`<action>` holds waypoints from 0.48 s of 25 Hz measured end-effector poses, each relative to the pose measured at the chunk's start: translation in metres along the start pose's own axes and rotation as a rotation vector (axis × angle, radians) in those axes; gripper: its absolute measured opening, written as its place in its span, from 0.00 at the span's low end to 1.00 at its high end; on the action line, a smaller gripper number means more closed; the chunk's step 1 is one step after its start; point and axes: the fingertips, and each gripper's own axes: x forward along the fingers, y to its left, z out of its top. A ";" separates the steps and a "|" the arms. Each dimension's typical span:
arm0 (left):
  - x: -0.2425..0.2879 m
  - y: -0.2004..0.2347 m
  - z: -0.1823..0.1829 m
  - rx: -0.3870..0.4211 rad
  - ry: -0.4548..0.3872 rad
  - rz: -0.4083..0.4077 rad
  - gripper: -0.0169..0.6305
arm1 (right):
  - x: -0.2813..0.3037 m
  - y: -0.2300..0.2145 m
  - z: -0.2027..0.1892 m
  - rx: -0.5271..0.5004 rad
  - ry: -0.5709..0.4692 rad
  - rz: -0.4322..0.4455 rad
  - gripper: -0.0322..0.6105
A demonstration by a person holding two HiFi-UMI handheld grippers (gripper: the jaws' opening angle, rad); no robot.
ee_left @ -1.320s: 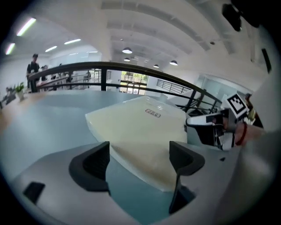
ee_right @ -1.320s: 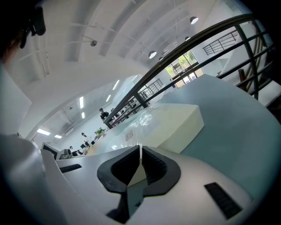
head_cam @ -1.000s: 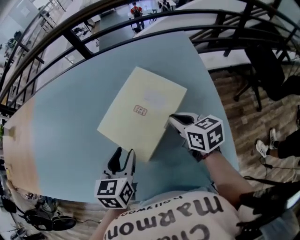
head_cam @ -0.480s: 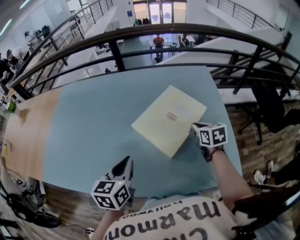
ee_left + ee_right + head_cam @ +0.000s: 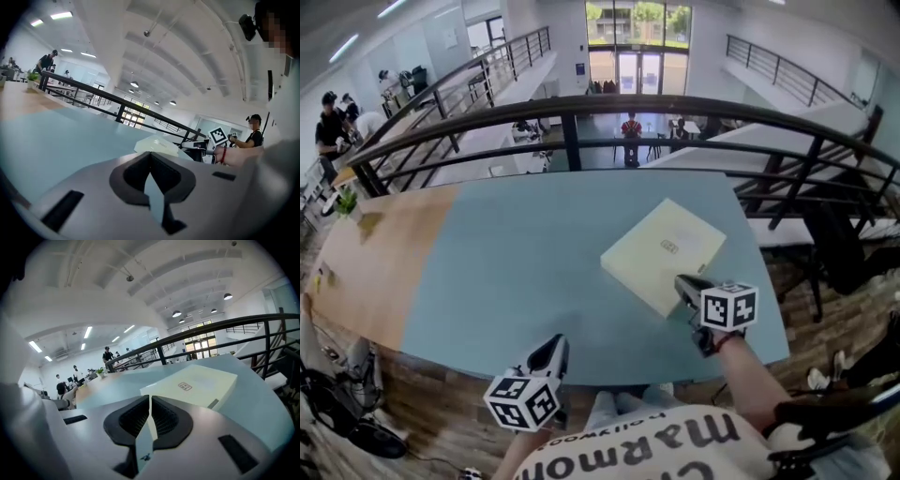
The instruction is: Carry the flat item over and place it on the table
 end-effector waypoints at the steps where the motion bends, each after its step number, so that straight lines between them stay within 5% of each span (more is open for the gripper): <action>1: -0.008 0.002 -0.002 0.001 -0.004 -0.001 0.03 | -0.003 0.009 -0.003 -0.002 -0.003 0.000 0.11; 12: -0.074 0.029 -0.025 -0.001 0.006 -0.012 0.03 | -0.040 0.075 -0.033 -0.072 -0.071 -0.065 0.11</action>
